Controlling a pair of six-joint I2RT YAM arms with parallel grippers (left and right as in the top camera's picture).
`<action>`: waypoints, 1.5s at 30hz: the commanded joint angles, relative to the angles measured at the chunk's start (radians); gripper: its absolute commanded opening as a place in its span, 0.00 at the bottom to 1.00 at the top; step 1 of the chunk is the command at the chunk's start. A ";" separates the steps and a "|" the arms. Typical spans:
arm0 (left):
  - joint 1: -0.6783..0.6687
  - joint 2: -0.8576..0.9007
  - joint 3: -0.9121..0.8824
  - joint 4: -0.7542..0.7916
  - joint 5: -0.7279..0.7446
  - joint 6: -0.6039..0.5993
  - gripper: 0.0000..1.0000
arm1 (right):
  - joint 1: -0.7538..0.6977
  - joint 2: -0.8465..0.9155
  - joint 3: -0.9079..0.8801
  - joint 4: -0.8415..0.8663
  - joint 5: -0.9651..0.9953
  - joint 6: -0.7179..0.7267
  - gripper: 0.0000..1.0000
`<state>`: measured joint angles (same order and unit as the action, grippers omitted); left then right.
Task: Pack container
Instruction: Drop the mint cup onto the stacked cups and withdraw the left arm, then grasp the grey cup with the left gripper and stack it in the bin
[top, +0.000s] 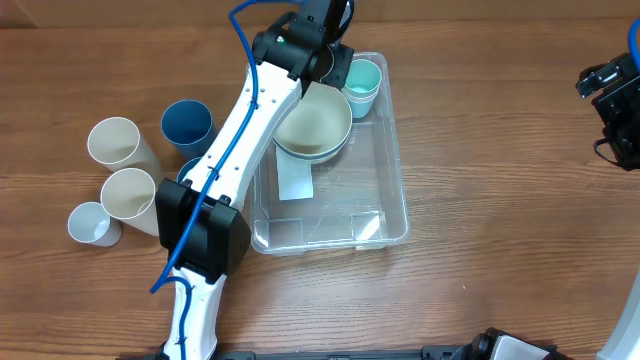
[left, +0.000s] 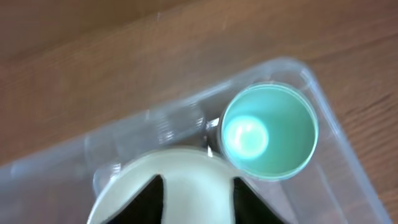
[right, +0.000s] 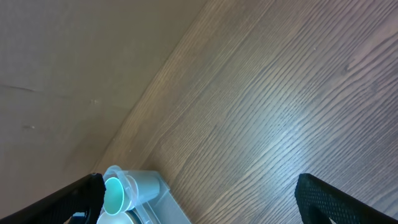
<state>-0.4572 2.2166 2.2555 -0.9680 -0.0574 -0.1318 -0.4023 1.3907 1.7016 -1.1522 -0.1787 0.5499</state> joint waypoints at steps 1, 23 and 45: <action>0.023 -0.196 0.046 -0.137 -0.089 -0.034 0.47 | 0.002 -0.003 0.006 0.005 0.001 0.004 1.00; 1.080 -0.620 -0.919 -0.241 0.106 -0.269 0.67 | 0.002 -0.003 0.006 0.005 0.001 0.005 1.00; 1.159 -0.620 -1.189 0.079 0.039 -0.269 0.04 | 0.002 -0.003 0.006 0.005 0.001 0.005 1.00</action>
<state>0.7002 1.6085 1.0832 -0.8951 -0.0109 -0.3958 -0.4023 1.3907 1.7012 -1.1526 -0.1791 0.5503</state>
